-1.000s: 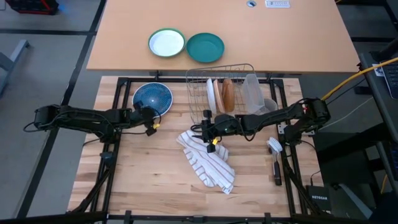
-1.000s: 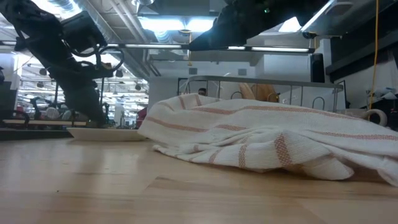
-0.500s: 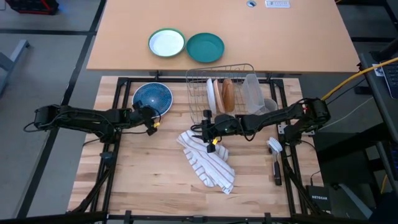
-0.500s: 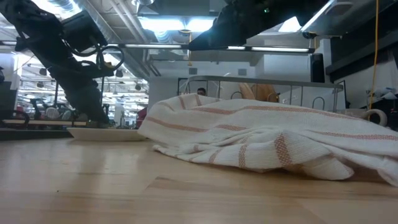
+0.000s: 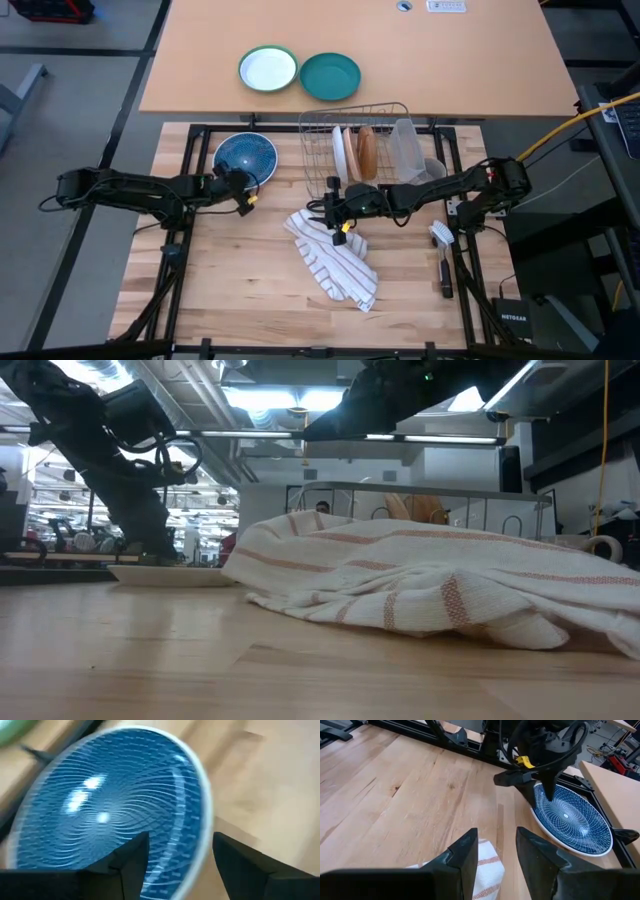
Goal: Sort dishes
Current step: Put the blue plate into the dish rack
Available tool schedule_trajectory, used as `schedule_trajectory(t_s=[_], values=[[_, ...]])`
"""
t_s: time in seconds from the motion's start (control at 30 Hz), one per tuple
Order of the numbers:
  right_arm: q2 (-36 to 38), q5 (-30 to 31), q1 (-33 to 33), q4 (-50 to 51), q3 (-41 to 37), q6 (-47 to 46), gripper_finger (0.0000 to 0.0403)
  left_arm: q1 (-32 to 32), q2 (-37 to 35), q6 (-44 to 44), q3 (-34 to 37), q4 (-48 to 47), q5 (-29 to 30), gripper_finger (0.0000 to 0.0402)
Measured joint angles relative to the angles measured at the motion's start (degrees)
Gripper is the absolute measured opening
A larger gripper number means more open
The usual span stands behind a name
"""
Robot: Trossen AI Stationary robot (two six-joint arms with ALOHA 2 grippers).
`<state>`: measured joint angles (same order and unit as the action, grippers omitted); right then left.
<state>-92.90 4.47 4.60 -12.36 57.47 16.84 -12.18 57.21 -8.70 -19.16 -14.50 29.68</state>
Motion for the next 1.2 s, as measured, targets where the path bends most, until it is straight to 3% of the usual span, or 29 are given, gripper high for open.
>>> schedule_trajectory(t_s=[0.1, 0.5, 0.67, 0.9, 1.03, 1.2], values=[[0.00, 0.00, 0.00, 0.02, 0.00, 0.00, 0.0136, 0.06, 0.02, 1.95, 0.00, -0.26, -3.62, 0.0202], [0.02, 0.00, 0.00, 0.15, 0.00, -0.02, 0.0136, 0.00, 4.73, 4.78, 0.00, -0.43, -3.60, 0.0198], [0.02, 0.00, 0.00, 0.21, 0.00, -0.02, 0.0136, -0.01, 8.84, 4.82, 0.00, 1.21, 1.48, 0.0198], [0.02, 0.00, 0.00, 0.34, 0.00, -0.02, 0.0136, -0.07, 12.69, 5.12, -0.02, 3.10, 1.96, 0.0195], [0.02, 0.00, 0.00, 0.36, 0.00, -0.02, 0.0136, 0.07, 12.50, 5.92, -0.02, 3.44, 1.41, 0.0162], [0.02, 0.01, 0.00, 0.27, 0.00, -0.02, 0.0136, 0.28, 11.45, 6.84, -0.02, 2.93, 1.33, 0.0079]])
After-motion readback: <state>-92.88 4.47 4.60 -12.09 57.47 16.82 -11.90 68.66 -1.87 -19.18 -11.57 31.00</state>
